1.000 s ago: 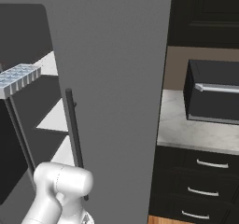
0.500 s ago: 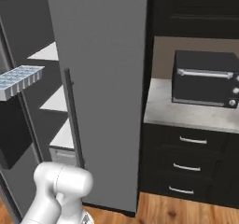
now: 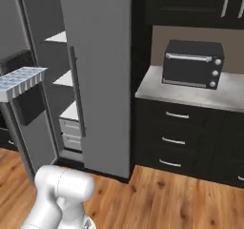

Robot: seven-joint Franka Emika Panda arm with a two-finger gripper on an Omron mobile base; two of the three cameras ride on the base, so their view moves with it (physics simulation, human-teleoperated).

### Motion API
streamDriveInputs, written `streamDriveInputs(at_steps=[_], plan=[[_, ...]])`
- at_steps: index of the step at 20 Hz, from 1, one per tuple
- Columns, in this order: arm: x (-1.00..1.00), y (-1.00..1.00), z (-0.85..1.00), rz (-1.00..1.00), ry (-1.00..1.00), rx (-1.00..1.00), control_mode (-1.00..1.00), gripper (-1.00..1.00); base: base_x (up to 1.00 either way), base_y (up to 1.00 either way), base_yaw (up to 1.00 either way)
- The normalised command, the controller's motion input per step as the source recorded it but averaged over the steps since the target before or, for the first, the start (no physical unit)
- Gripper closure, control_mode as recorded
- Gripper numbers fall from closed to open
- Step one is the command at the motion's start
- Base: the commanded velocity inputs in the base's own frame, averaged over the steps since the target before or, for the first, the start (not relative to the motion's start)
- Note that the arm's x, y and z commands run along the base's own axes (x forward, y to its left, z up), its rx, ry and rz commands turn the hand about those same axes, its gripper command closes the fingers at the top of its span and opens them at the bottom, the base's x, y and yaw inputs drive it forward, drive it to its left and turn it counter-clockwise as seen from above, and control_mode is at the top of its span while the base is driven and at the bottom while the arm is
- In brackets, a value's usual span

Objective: Open the freezer door, pick up the ice cube tray from the freezer, and place it on the dining counter.

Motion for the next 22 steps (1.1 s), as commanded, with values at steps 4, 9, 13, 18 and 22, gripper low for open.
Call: streamDriveInputs(at_steps=[4, 9, 13, 18, 22], plan=[[0.0, 0.0, 0.0, 0.0, 0.0, 0.0, 1.0, 1.0, -0.45, -0.52, 0.8], [0.0, 0.0, 0.0, 0.0, 0.0, 0.0, 1.0, 1.0, -0.27, -0.11, 0.99], [0.0, 0.0, 0.0, 0.0, 0.0, 0.0, 1.0, 1.0, -0.05, 0.0, 1.0], [0.0, 0.0, 0.0, 0.0, 0.0, 0.0, 1.0, 1.0, -0.05, 0.0, 1.0], [0.0, 0.0, 0.0, 0.0, 0.0, 0.0, 1.0, 1.0, -0.02, 0.0, 1.0]])
